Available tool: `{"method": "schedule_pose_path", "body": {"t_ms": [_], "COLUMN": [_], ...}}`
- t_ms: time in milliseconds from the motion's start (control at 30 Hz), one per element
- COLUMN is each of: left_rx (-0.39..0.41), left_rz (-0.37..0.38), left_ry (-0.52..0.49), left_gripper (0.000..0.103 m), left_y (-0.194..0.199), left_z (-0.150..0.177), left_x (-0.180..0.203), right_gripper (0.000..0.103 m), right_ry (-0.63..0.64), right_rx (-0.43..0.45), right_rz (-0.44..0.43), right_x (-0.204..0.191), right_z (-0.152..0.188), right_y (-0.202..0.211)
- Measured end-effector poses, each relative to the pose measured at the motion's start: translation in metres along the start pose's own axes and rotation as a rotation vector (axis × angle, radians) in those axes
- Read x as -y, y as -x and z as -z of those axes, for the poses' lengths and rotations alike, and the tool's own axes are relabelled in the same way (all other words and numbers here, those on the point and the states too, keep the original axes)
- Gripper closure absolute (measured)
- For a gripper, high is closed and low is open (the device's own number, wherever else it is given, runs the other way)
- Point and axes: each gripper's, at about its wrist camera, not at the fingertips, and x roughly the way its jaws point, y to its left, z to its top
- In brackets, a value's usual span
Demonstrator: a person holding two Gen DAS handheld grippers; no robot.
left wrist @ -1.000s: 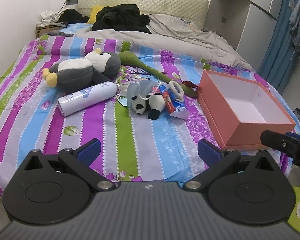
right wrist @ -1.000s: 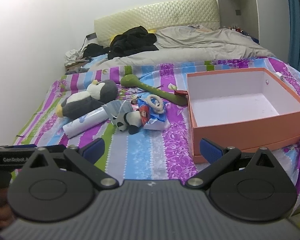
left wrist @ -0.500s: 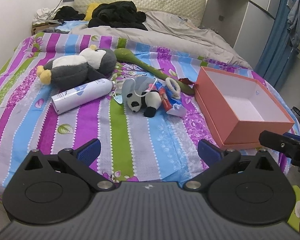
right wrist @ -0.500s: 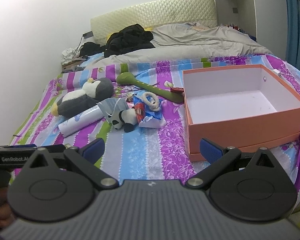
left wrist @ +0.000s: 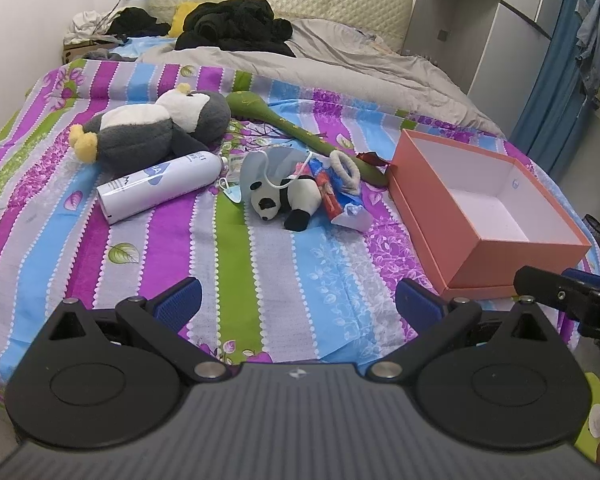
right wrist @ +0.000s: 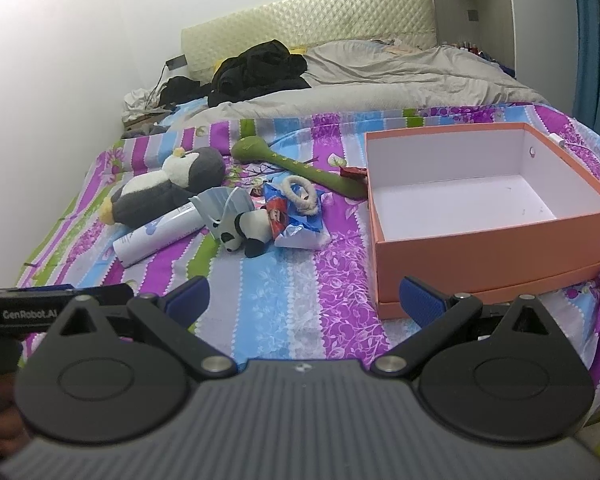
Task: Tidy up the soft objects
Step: 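Move both tools toward the panda plush and white loop toy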
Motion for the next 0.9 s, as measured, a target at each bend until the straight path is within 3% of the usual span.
{"method": "schedule_pose_path", "body": {"t_ms": [900], "left_rx": [-0.025], "left_rz": [0.002], "left_ry": [0.016], "left_gripper": [0.000], "left_y": [-0.024], "left_z": [0.002], "left_x": [-0.003], "right_gripper": [0.000], "right_ry": [0.012], "right_rx": [-0.038], "right_rz": [-0.023], "right_x": [0.002], "right_z": [0.002], "right_y": [-0.019]}}
